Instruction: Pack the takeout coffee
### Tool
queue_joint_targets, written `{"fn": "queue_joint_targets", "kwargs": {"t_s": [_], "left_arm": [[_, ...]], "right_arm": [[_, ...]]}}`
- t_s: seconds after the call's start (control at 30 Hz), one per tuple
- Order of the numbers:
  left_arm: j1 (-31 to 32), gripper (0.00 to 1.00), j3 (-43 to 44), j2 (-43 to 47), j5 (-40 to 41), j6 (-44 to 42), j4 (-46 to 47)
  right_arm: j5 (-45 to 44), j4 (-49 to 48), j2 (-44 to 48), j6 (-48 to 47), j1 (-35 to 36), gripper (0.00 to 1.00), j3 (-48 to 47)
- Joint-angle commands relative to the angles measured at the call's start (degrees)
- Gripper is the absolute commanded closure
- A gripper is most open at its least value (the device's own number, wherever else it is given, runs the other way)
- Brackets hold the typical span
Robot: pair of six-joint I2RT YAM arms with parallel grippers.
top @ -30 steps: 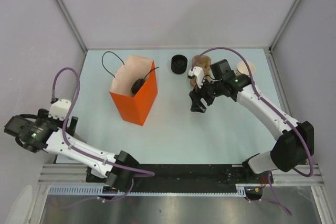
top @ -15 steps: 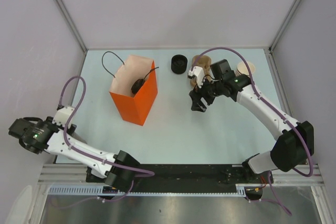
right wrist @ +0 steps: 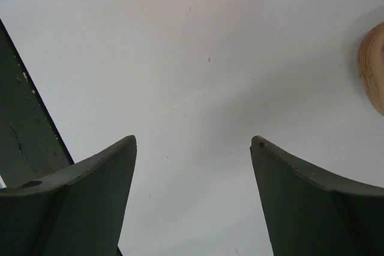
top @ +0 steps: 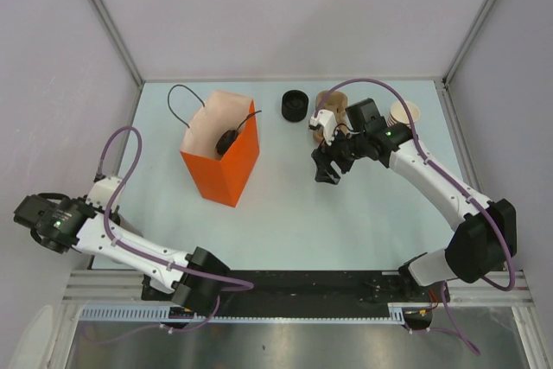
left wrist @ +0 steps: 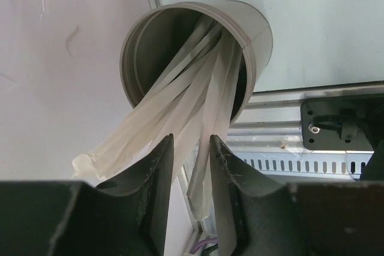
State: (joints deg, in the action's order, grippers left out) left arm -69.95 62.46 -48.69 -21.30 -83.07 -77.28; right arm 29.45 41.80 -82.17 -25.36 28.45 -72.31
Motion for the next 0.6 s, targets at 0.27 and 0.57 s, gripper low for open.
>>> {"fn": "queue_joint_targets", "kwargs": {"t_s": [0.27,0.57], "left_arm": [[-0.4,0.86,1.9,-0.2,-3.0,-1.4,-6.9],[-0.4,1.0,3.1,-0.5,-4.7,-1.0,-6.8]], "right_arm": [[-0.5,-1.5,0.1,-0.4,0.5,0.2,0.1],[-0.5,-1.5,-0.2,-0.4,0.5,0.21,0.1]]}}
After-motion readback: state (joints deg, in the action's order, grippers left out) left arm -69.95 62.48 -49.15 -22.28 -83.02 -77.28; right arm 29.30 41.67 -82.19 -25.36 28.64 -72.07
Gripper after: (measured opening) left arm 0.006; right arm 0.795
